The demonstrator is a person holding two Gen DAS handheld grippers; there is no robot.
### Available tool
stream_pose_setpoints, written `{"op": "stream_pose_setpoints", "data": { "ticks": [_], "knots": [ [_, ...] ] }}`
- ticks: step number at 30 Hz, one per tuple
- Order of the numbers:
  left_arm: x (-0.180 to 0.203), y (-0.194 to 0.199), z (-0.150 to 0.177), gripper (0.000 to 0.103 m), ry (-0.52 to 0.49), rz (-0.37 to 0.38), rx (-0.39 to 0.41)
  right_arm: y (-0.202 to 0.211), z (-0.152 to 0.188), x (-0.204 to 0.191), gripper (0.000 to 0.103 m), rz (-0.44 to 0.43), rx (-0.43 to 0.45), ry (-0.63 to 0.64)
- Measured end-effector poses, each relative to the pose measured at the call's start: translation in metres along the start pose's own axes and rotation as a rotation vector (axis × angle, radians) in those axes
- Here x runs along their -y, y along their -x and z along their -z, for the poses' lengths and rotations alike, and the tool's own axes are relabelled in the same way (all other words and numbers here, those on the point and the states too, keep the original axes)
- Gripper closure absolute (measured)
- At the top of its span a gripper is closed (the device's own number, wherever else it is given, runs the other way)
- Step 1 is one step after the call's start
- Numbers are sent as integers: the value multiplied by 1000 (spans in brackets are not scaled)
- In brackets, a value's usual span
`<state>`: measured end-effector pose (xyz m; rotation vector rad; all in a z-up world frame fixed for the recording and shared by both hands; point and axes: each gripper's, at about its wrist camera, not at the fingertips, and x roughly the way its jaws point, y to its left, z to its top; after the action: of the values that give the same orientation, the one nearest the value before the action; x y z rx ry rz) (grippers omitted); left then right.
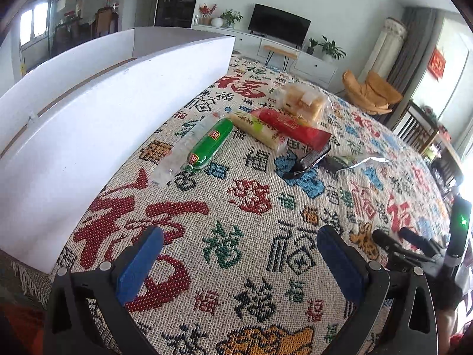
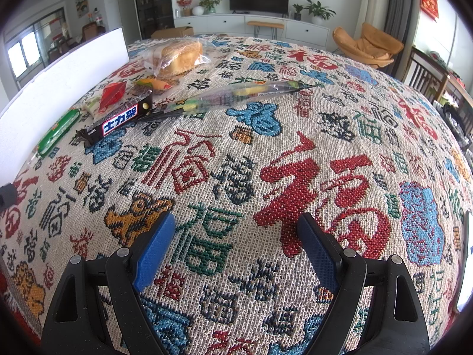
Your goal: Organize snacks
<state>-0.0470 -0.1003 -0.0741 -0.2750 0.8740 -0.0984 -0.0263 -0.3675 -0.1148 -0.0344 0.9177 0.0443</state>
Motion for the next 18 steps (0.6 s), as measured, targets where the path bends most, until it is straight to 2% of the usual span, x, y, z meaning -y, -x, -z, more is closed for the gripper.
{"op": "stream_pose_setpoints", "data": {
  "ticks": [3, 10, 13, 15, 18],
  "knots": [
    [-8, -4, -4, 0, 43, 23, -15, 0, 0, 0, 16, 0, 0, 0],
    [-32, 1, -13, 1, 142, 43, 21, -3, -1, 0, 16, -6, 0, -1],
    [-35, -9, -16, 8, 153, 38, -18, -2, -1, 0, 16, -6, 0, -1],
    [-33, -15, -16, 21, 144, 22, -42, -2, -1, 0, 15, -7, 0, -2],
    [-20, -19, -27, 27, 46, -36, -31, -2, -1, 0, 15, -9, 0, -2]
  ]
}}
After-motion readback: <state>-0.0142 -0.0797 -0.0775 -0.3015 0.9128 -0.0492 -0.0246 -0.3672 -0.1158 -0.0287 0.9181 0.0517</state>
